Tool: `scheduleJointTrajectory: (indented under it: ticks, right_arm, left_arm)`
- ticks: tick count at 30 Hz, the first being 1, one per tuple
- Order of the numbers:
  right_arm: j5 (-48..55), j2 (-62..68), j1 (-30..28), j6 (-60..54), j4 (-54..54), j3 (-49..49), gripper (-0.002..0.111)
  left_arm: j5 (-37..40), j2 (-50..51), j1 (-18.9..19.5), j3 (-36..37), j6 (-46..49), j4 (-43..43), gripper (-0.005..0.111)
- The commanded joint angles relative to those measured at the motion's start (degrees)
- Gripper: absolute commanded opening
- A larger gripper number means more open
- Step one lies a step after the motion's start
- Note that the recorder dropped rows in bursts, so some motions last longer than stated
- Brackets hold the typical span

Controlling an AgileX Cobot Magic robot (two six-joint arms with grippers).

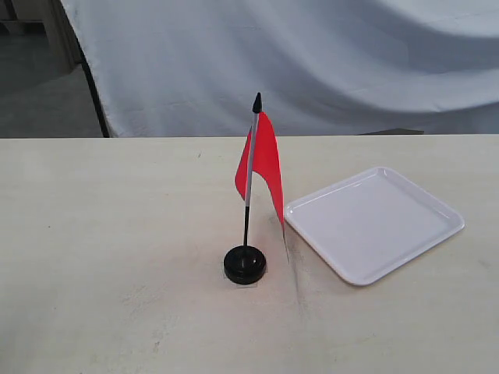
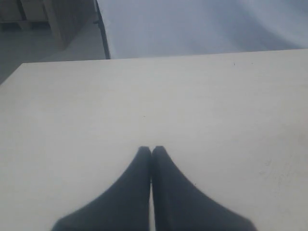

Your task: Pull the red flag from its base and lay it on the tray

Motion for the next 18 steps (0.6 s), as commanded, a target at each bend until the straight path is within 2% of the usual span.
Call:
scheduleJointTrajectory:
  ticks: [1,9,18]
  right_arm:
    - [-0.38,-0.27,-0.19,-0.03,-0.21,0.15,-0.001]
    - [-4.04,-0.27,-0.19,0.23,1.46,0.15,-0.001]
    - [-24.63,-0.27,-0.19,0.23,3.0,0.15,-0.001]
  left_arm:
    - [-0.26,-0.19,0.12,0.09,-0.36,0.15,0.0]
    - [-0.26,-0.19,0.12,0.09,-0.36,0.15,0.0]
    - [-0.26,-0.19,0.12,0.09,-0.36,0.15,0.0]
